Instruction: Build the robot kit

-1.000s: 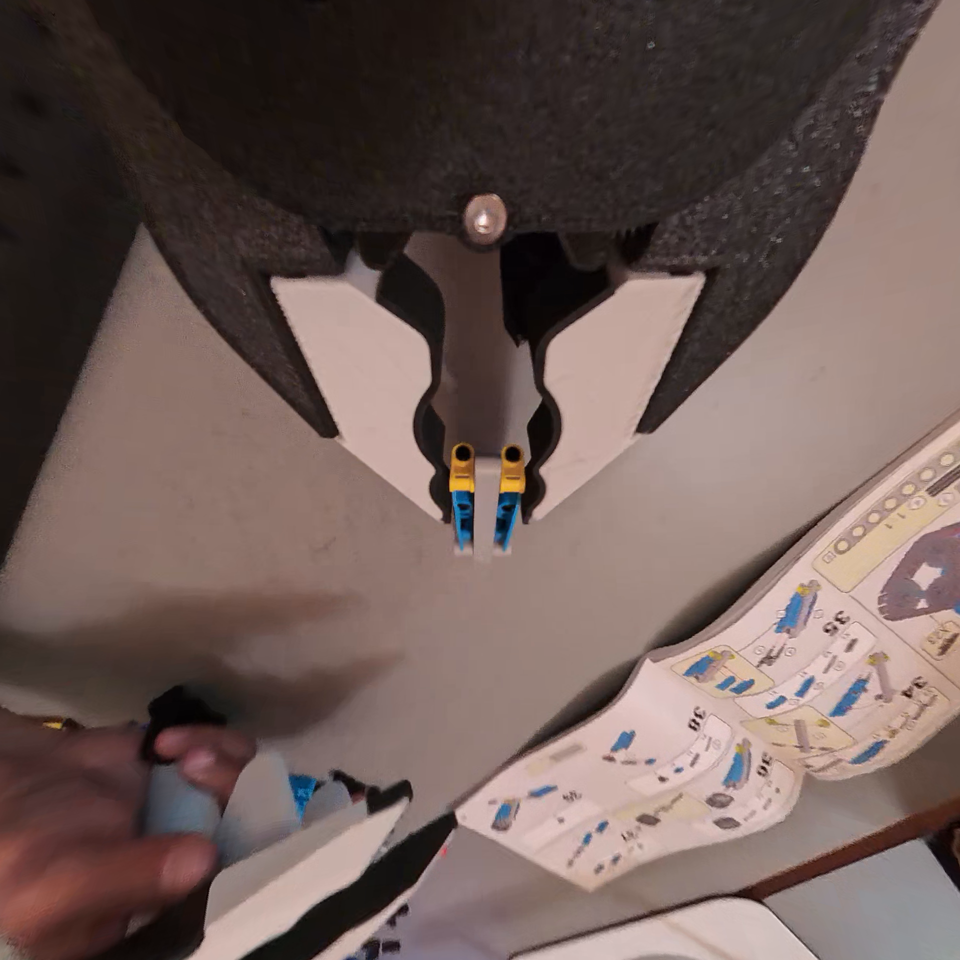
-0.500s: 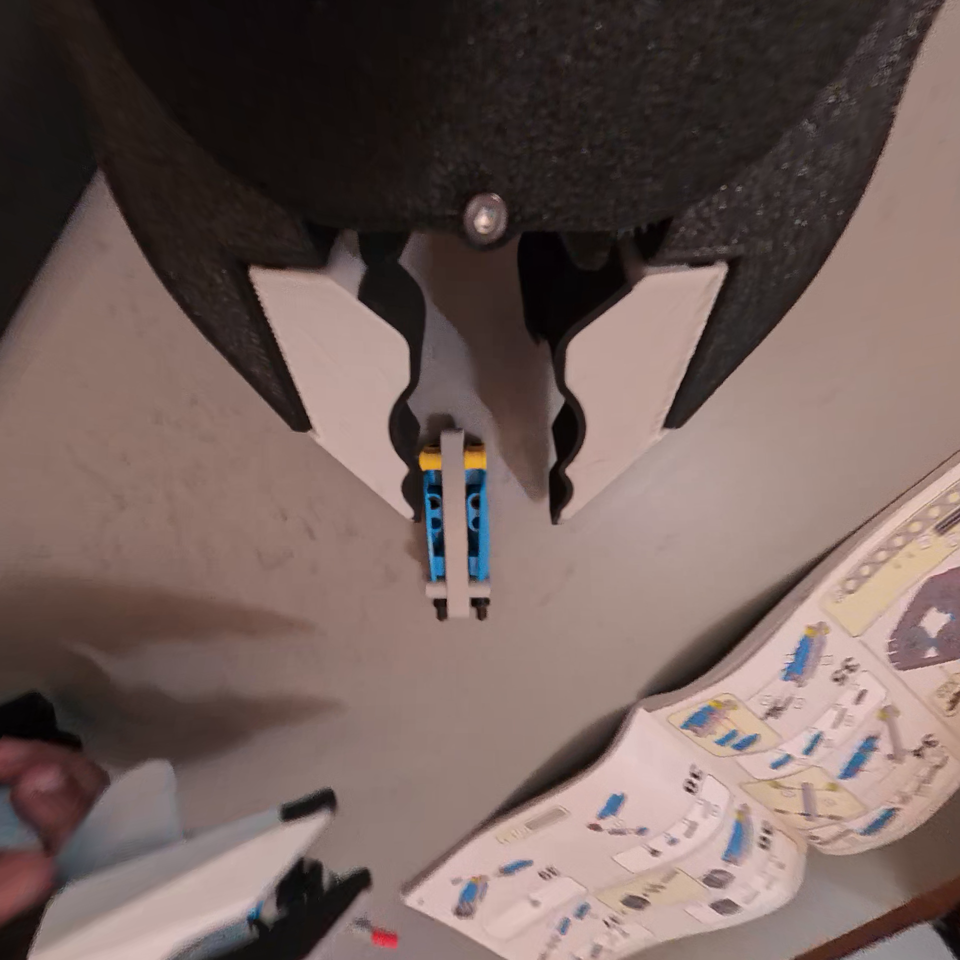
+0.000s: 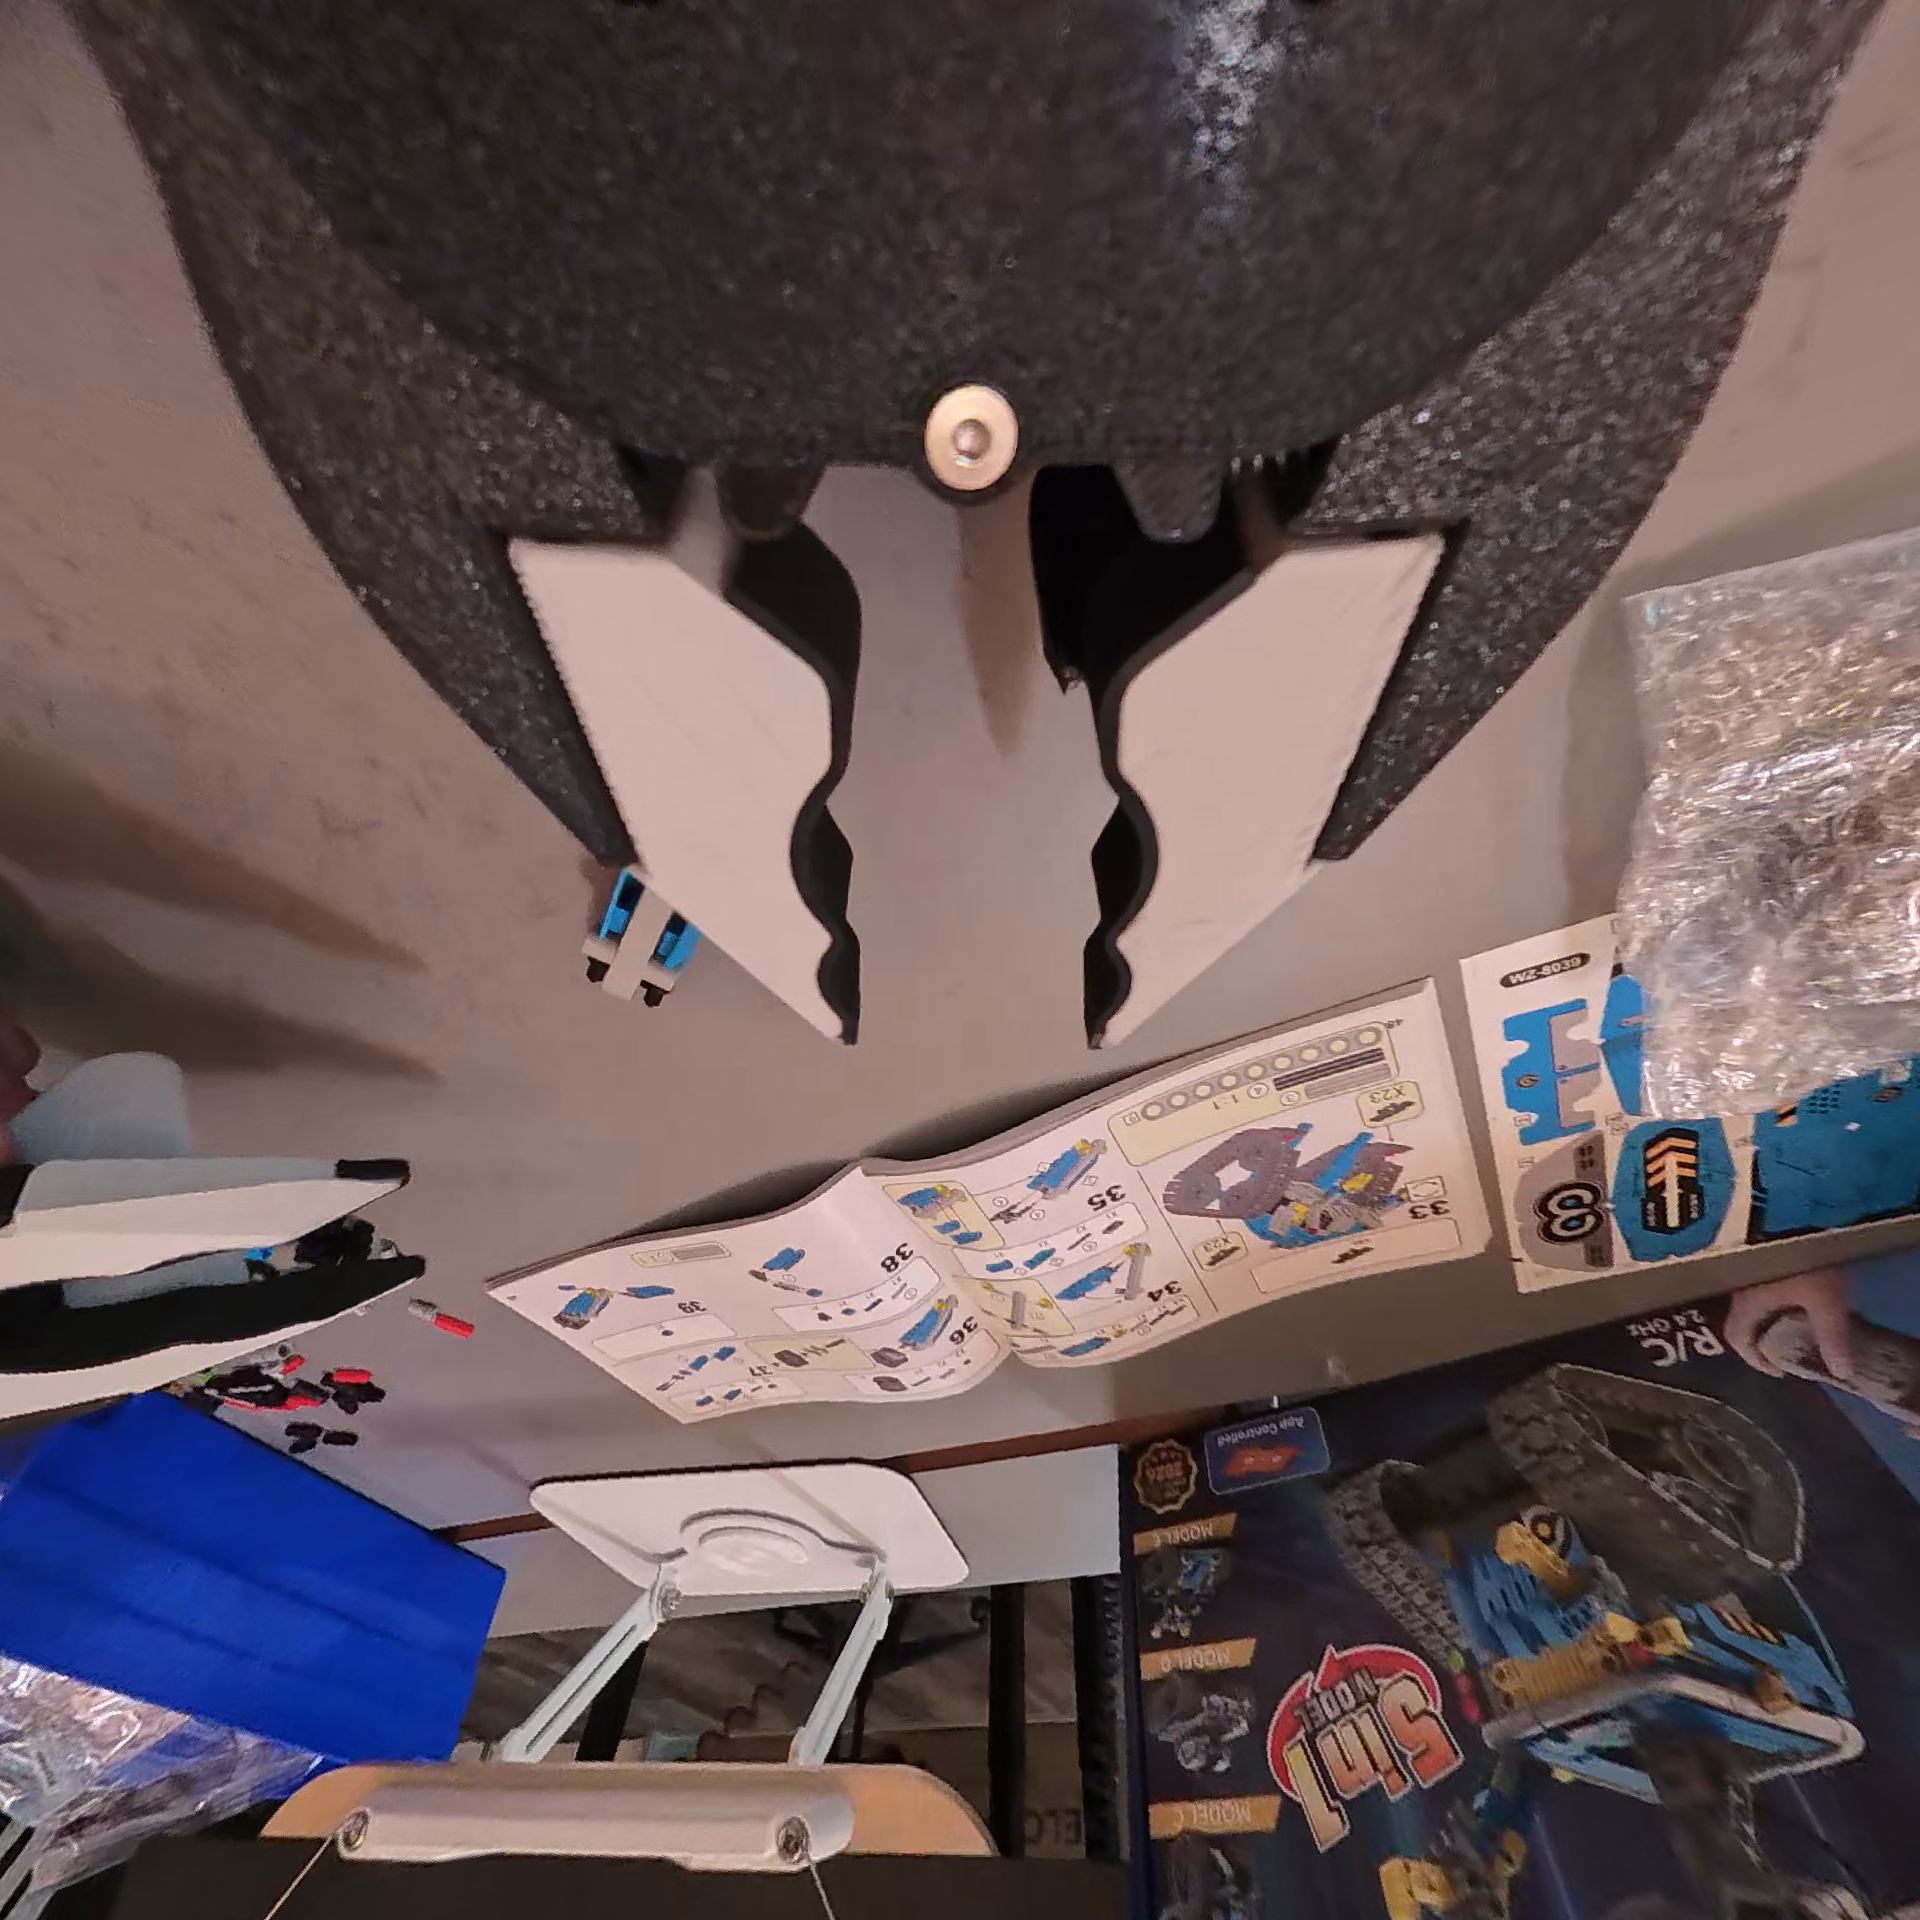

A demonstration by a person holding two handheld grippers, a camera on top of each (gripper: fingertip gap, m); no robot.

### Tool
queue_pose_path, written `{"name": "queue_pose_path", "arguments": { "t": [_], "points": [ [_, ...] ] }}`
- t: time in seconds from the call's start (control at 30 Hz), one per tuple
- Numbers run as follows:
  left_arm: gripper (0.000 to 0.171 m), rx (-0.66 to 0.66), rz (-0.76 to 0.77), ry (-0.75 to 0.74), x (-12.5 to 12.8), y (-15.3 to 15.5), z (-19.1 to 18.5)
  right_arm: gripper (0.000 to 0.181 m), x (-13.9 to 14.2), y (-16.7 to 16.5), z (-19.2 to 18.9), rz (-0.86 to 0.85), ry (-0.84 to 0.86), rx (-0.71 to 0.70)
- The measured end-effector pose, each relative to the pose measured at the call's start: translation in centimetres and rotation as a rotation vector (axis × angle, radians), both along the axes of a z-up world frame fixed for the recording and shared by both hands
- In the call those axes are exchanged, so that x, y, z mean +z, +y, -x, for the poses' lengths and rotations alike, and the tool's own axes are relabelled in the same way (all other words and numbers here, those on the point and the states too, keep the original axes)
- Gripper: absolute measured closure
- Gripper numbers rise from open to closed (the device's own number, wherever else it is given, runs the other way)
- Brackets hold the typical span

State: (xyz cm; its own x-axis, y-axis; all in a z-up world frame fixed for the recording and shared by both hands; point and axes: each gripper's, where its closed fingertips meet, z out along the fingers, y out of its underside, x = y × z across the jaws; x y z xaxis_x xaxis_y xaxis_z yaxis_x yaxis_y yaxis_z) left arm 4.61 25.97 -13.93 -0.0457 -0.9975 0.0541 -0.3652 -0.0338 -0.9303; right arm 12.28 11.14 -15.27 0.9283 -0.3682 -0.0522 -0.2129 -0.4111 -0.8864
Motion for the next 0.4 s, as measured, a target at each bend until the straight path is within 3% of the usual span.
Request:
{"name": "queue_pose_path", "arguments": {
  "t": [0.1, 0.17, 0.27, 0.33, 0.4],
  "points": [
    [0.128, 0.013, 0.002, 0.04, -0.6, 0.2, -0.2, 0.142, 0.6, -0.1, 0.1, -0.022, -0.001, 0.005],
    [0.126, 0.066, -0.107, 0.121, -1.3, 1.4, -0.9, 0.145, 2.7, 0.8, 2.2, -0.087, -0.015, 0.057],
    [0.113, 0.209, -0.43, 0.309, -1.8, 4.6, -2.3, 0.151, 7.5, 3.9, 9.2, -0.242, -0.05, 0.176],
    [0.119, 0.273, -0.62, 0.319, -0.7, 6.0, -3.5, 0.155, 10.1, 6.4, 14.5, -0.33, -0.015, 0.289],
    [0.124, 0.298, -0.691, 0.309, -0.1, 6.2, -4.3, 0.157, 11.6, 8.0, 17.3, -0.352, 0.003, 0.325]
  ]
}}
